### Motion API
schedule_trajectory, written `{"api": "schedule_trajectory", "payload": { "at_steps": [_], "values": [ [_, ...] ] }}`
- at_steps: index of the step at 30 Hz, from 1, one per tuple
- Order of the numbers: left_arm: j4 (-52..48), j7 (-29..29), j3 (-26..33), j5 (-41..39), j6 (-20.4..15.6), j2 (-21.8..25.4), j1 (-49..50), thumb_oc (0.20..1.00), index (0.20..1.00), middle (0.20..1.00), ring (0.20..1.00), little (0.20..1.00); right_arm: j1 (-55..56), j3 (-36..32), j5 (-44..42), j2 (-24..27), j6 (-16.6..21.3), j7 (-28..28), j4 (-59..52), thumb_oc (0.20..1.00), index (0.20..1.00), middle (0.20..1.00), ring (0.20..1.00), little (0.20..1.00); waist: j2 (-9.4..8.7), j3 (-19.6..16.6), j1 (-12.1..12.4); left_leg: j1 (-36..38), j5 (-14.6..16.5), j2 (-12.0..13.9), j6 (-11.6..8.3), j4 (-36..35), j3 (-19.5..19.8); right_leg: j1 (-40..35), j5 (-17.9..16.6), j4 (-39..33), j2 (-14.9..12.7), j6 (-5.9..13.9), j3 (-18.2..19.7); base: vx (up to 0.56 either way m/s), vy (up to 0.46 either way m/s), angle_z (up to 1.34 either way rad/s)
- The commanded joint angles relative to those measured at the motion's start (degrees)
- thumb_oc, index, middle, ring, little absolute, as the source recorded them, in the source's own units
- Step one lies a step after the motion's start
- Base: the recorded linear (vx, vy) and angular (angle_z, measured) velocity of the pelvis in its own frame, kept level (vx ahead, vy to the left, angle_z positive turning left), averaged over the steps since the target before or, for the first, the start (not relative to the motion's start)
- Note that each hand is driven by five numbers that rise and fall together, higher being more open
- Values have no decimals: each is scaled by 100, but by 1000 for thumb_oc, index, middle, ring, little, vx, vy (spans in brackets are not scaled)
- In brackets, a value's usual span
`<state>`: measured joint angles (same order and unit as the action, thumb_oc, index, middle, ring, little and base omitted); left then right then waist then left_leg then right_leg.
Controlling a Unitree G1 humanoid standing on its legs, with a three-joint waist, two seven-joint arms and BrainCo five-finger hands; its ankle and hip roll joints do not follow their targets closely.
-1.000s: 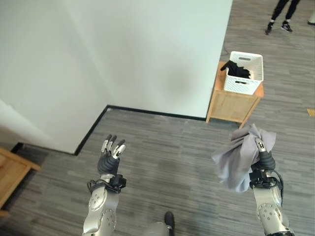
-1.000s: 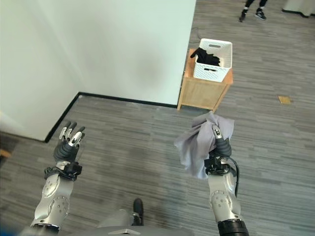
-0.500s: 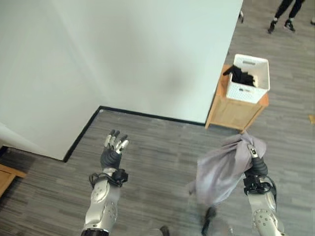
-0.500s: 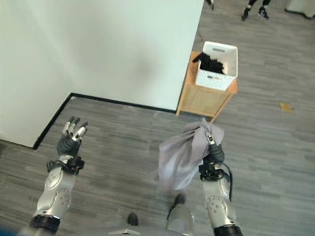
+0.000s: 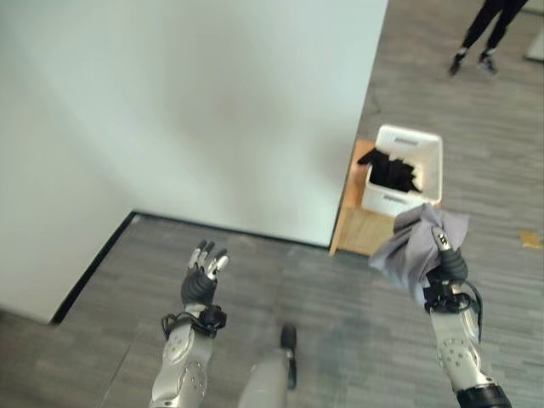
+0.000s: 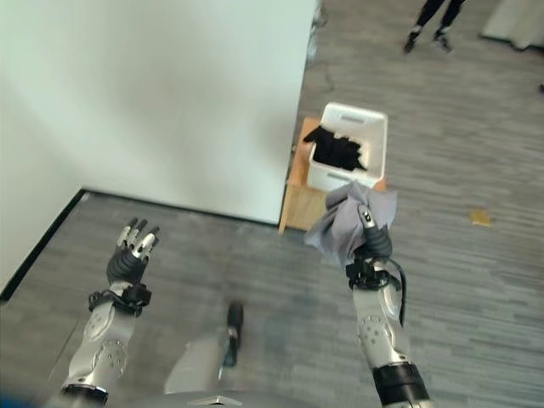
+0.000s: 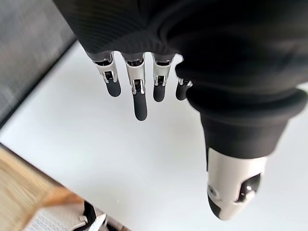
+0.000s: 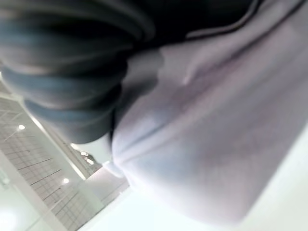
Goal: Pick up bed clothes into laundry basket.
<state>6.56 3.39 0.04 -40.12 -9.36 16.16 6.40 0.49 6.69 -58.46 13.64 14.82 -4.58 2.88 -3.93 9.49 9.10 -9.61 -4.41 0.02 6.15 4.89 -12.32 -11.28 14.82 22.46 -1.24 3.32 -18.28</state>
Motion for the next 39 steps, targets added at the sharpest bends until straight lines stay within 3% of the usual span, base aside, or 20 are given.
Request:
{"api": "schedule_trajectory", "payload": {
  "at_steps": [1,2,5,6,7,8,10,12,17,21,22,26,29,33,39],
  "values": [
    [-444,-39,16,74,-329,328,-353,1000,1000,1000,1000,1000,-520,-257,292,166,145,260,-352,200,200,200,200,200,192,34,-105,707,250,206,-397,-143,259,1492,-1278,791,-944,617,256,106,25,-31],
    [-459,-14,14,79,-342,351,-342,1000,1000,1000,1000,1000,-481,-241,306,143,124,253,-354,200,200,200,200,200,232,51,-157,796,279,212,-388,-200,310,1602,-1273,860,-978,547,337,140,-33,26],
    [-494,-32,85,8,-328,399,-302,1000,1000,1000,1000,1000,-435,-324,257,132,114,275,-429,200,200,200,200,200,285,-58,-67,991,404,260,-529,-410,344,1507,-1227,187,-1688,435,89,177,-128,67],
    [-505,-49,70,-10,-319,411,-295,1000,1000,1000,1000,1000,-436,-380,268,144,128,228,-438,200,200,200,200,200,301,-79,-69,997,365,280,-558,-462,376,1457,-1320,-193,-1778,387,66,117,-138,40],
    [-505,-49,70,-10,-319,410,-297,1000,1000,1000,1000,1000,-437,-381,269,145,127,227,-438,200,200,200,200,200,316,-94,-73,978,353,298,-559,-465,383,1451,-1354,-241,-1753,379,49,128,-224,66],
    [-479,-46,45,-1,-334,437,-315,1000,1000,1000,1000,1000,-434,-514,354,170,165,113,-505,200,200,200,200,200,243,-131,-133,1009,417,276,-650,-436,479,1313,-1520,-1018,-1712,462,449,173,-241,85],
    [-410,-37,21,32,-341,458,-357,1000,1000,1000,1000,1000,-402,-681,405,181,228,42,-635,200,200,200,200,200,148,-195,-187,961,484,271,-715,-341,641,1122,-1446,-1508,-1573,545,910,215,-321,102],
    [-434,-76,106,111,-306,391,-221,1000,1000,1000,1000,1000,-542,-781,420,243,295,11,-704,200,200,200,200,200,85,-317,-97,981,493,403,-846,-313,636,949,-1424,-1832,-1473,588,686,159,-362,66],
    [-407,-131,-25,10,-250,298,-259,1000,1000,1000,1000,1000,-966,-937,600,641,466,-203,-815,200,200,200,200,200,143,-310,-123,814,168,758,-1182,-248,908,570,-1268,-2307,-1055,361,290,52,-259,9],
    [-323,-177,-287,-4,-198,274,-462,1000,1000,1000,1000,1000,-1278,-1001,829,1186,486,-431,-731,200,200,200,200,200,133,-248,-230,537,-134,983,-1301,-2,469,393,-1264,-2483,-987,265,-89,-29,-150,65],
    [-329,-244,-431,-49,-149,245,-474,1000,1000,1000,1000,1000,-1655,-943,926,1655,373,-551,-376,200,200,200,200,200,169,-255,-251,525,-147,1056,-1349,-1,233,290,-1263,-2614,-915,242,-231,-9,-93,93],
    [-290,-359,-779,-66,-41,307,-383,1000,1000,1000,1000,1000,-2381,-801,1058,2493,160,-742,716,200,200,200,200,200,256,-399,-277,707,-125,1092,-1358,-251,231,166,-1214,-2731,-786,230,-273,42,-33,13],
    [-315,-509,-984,-276,14,411,-243,1000,1000,1000,1000,1000,-3867,-42,1259,3447,-141,-735,2483,200,200,200,200,200,249,-375,-214,761,-106,1082,-1343,-304,194,240,-1269,-2746,-797,251,-185,12,4,2],
    [-315,-633,-1086,-366,74,519,-33,1000,1000,1000,1000,1000,-4998,483,1689,3927,-444,-815,3935,200,200,200,200,200,285,-353,-153,827,-132,1043,-1327,-501,145,321,-1338,-2746,-829,286,-135,15,32,-17],
    [-390,-659,-1068,-473,113,682,199,1000,1000,1000,1000,1000,-5928,887,1753,4169,-565,-811,4892,200,200,200,200,200,368,-268,-109,813,-208,989,-1316,-731,157,529,-1430,-2746,-869,347,-105,9,13,1]
  ]
}}
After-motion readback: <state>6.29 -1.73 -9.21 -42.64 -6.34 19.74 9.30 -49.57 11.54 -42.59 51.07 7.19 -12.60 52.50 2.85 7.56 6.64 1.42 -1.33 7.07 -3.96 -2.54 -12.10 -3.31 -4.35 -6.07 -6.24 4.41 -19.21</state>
